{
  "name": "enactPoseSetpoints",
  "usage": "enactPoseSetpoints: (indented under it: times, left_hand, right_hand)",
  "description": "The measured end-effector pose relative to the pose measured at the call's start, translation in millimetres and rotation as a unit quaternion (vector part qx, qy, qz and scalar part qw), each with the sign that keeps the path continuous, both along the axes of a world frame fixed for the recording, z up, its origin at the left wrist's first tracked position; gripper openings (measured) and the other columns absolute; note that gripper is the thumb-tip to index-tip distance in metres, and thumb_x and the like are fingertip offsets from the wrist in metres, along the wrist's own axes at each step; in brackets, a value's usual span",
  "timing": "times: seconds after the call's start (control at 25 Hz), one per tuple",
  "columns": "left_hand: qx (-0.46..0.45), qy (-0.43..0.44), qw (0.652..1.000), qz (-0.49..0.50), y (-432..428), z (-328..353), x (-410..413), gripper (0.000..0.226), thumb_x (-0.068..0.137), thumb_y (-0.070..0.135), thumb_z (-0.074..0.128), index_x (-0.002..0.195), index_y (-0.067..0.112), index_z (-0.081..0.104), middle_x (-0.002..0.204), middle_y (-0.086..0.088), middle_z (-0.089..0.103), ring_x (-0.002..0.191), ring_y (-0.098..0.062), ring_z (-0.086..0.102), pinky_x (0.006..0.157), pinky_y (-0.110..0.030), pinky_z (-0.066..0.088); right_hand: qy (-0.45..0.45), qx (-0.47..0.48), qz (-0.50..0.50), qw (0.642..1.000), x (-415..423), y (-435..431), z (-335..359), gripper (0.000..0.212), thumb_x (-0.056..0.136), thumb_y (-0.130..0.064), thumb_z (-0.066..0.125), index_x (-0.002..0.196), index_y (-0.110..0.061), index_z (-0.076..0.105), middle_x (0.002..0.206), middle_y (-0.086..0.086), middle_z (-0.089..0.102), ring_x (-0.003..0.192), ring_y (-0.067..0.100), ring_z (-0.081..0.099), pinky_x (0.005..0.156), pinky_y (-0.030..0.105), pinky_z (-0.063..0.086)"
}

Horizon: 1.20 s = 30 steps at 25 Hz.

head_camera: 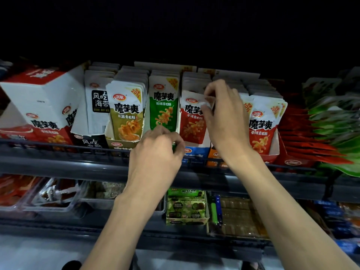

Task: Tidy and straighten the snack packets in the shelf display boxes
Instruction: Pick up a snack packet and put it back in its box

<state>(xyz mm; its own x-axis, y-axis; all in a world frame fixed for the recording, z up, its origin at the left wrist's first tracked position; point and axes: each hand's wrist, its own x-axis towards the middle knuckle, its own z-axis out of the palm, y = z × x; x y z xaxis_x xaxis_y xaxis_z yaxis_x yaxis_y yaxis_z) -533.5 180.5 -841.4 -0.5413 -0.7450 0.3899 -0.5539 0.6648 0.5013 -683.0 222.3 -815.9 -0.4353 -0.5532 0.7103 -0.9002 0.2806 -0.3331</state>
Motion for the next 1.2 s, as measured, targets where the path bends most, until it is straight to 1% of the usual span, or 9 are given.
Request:
enactPoseSetpoints:
  times: [0.12, 0.24, 0.4, 0.52, 0.6, 0.72, 0.8, 0.96, 1.2]
  left_hand:
    - [0.005, 0.007, 1.000, -0.004, 1.2, 1.6, 0.2, 0.011, 0.092, 0.031, 0.059, 0.094, 0.027, 0.069, 0.106, 0.008, 0.059, 0.092, -0.016, 0.057, 0.067, -0.029, 0.040]
    - [0.017, 0.041, 0.999, -0.003, 0.5, 3.4, -0.2, 0.010, 0.093, 0.032, 0.059, 0.099, 0.027, 0.065, 0.110, 0.010, 0.058, 0.079, -0.012, 0.055, 0.064, -0.027, 0.036]
    - [0.025, 0.132, 0.991, -0.013, 0.6, 5.6, 0.0, 0.033, 0.092, 0.038, 0.061, 0.121, 0.022, 0.057, 0.114, 0.005, 0.059, 0.076, -0.012, 0.052, 0.068, -0.027, 0.037]
    - [0.084, 0.219, 0.971, -0.047, 4.5, 11.0, 1.1, 0.043, 0.093, 0.044, 0.059, 0.131, 0.026, 0.051, 0.117, 0.013, 0.059, 0.081, -0.005, 0.054, 0.069, -0.025, 0.043]
    - [0.147, 0.267, 0.948, -0.096, 10.6, 16.6, 0.9, 0.035, 0.094, 0.041, 0.059, 0.126, 0.027, 0.055, 0.109, 0.018, 0.062, 0.083, -0.005, 0.059, 0.070, -0.022, 0.049]
    - [0.221, 0.314, 0.902, -0.195, 24.9, 25.6, -0.4, 0.010, 0.094, 0.019, 0.060, 0.090, 0.013, 0.067, 0.075, 0.014, 0.068, 0.062, 0.001, 0.059, 0.057, -0.008, 0.043]
    - [0.232, 0.327, 0.887, -0.231, 32.3, 28.6, -1.5, 0.017, 0.093, 0.011, 0.059, 0.077, 0.010, 0.063, 0.062, 0.015, 0.063, 0.053, 0.004, 0.055, 0.052, -0.005, 0.038]
    - [0.237, 0.343, 0.873, -0.253, 35.0, 28.8, -5.2, 0.016, 0.090, 0.012, 0.059, 0.074, 0.009, 0.062, 0.062, 0.014, 0.062, 0.054, 0.003, 0.055, 0.050, -0.005, 0.038]
    - [0.230, 0.347, 0.873, -0.255, 38.1, 23.0, -12.1, 0.019, 0.087, 0.021, 0.061, 0.074, 0.008, 0.063, 0.064, -0.004, 0.058, 0.056, 0.001, 0.049, 0.051, -0.009, 0.037]
  right_hand:
    - [-0.042, -0.017, 0.024, 0.999, -0.8, 1.9, 0.1, 0.017, 0.092, -0.018, 0.068, 0.107, -0.016, 0.063, 0.093, -0.014, 0.047, 0.095, 0.017, 0.058, 0.077, 0.036, 0.050]
    - [-0.062, -0.035, 0.044, 0.997, -3.2, 3.2, -0.1, 0.007, 0.093, -0.020, 0.067, 0.099, -0.017, 0.068, 0.089, -0.014, 0.054, 0.090, 0.010, 0.056, 0.079, 0.035, 0.051]
    - [-0.135, -0.180, 0.121, 0.967, -2.0, 18.3, 19.2, 0.001, 0.097, -0.020, 0.061, 0.096, -0.021, 0.061, 0.092, -0.011, 0.061, 0.089, 0.009, 0.060, 0.079, 0.038, 0.054]
    - [-0.171, -0.284, 0.193, 0.924, 2.5, 36.2, 45.7, 0.003, 0.098, -0.012, 0.059, 0.096, -0.010, 0.059, 0.087, -0.007, 0.060, 0.084, 0.006, 0.059, 0.073, 0.025, 0.049]
    - [-0.200, -0.291, 0.221, 0.909, 5.8, 44.3, 56.0, 0.005, 0.098, -0.011, 0.059, 0.098, -0.006, 0.060, 0.088, -0.004, 0.064, 0.084, 0.007, 0.063, 0.072, 0.022, 0.050]
    - [-0.265, -0.269, 0.240, 0.894, 8.5, 50.8, 58.4, 0.003, 0.097, -0.012, 0.062, 0.097, -0.010, 0.063, 0.088, 0.003, 0.070, 0.083, 0.019, 0.069, 0.067, 0.032, 0.056]
    - [-0.301, -0.257, 0.242, 0.886, 9.2, 56.5, 58.7, 0.003, 0.097, -0.011, 0.061, 0.096, -0.010, 0.063, 0.084, 0.002, 0.069, 0.074, 0.009, 0.067, 0.058, 0.020, 0.050]
    - [-0.351, -0.242, 0.241, 0.872, 9.0, 69.3, 59.2, 0.002, 0.098, -0.010, 0.059, 0.098, -0.009, 0.060, 0.085, 0.001, 0.068, 0.068, -0.002, 0.065, 0.052, 0.008, 0.042]
    - [-0.379, -0.237, 0.251, 0.859, 2.9, 76.0, 58.2, 0.003, 0.098, -0.010, 0.059, 0.099, -0.009, 0.061, 0.089, 0.005, 0.070, 0.080, 0.009, 0.071, 0.058, 0.015, 0.050]
